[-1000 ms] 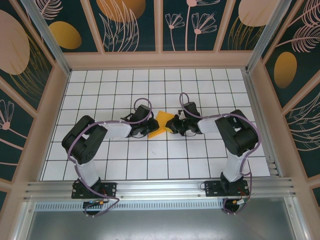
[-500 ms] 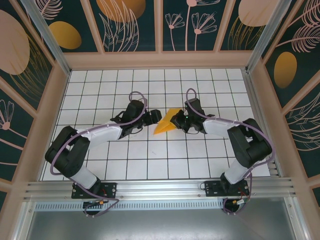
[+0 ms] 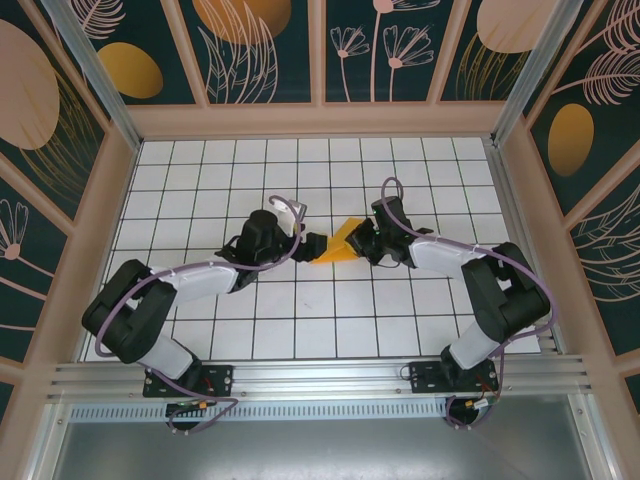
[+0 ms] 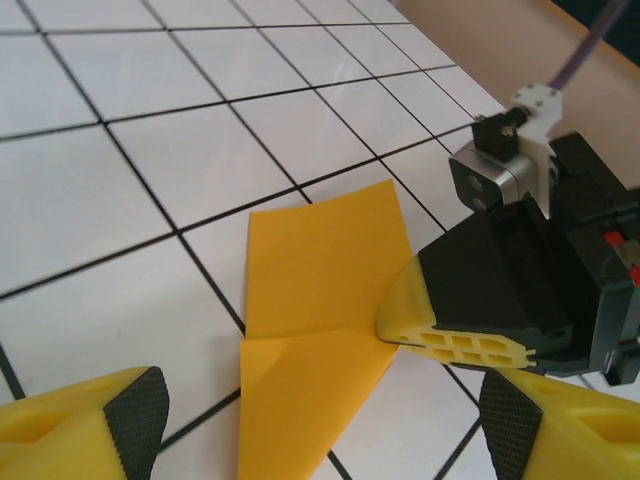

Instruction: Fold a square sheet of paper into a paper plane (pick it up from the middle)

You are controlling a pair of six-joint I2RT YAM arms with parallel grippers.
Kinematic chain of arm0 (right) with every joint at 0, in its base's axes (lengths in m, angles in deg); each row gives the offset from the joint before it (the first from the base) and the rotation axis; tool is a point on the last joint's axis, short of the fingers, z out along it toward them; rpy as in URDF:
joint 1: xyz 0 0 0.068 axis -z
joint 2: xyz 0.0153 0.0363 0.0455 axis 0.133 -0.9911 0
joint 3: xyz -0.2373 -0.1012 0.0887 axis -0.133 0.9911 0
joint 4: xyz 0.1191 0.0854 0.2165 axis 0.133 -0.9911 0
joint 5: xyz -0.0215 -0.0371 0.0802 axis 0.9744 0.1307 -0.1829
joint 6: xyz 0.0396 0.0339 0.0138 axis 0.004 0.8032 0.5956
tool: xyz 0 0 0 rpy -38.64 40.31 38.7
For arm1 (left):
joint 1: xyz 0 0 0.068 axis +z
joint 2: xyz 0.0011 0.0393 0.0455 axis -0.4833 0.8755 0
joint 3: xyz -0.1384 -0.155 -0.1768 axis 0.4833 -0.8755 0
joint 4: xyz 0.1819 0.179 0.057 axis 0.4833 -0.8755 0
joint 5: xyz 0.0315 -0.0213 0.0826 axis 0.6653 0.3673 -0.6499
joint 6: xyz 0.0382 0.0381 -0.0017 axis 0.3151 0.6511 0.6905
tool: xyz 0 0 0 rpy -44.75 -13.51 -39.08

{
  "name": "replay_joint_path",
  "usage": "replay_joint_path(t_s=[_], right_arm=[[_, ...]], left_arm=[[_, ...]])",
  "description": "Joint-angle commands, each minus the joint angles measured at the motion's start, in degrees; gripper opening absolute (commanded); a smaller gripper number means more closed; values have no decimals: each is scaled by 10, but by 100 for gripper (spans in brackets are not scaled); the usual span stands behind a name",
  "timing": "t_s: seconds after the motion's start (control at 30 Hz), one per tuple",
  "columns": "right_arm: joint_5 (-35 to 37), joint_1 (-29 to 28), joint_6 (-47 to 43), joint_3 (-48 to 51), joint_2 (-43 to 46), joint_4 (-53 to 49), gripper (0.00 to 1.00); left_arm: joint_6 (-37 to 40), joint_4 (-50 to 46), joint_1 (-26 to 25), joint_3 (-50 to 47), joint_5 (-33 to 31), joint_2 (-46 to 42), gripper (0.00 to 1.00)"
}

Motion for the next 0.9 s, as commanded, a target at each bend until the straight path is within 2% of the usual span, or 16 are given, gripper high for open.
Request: replay_joint_path(t_s=[0.0,0.17,0.37,0.6,0.87], right_arm=[[-3,8,22,-20,3,-17,0],[-11,14,26,-24,1,-20,0],[-23,18,30,-31,-11,-20,0],[-35,18,31,-39,-24,-16,0],[-51,18,35,-36,-31,-7,0]], left_arm=[[125,64,-11,-6,1,29,83],[202,91,-23,3,6,75,81],[274,129,-37,-2,-10,119,72],[318,130,-50,12,-33,159,62],[329,134,-55,42,-55,197,51]])
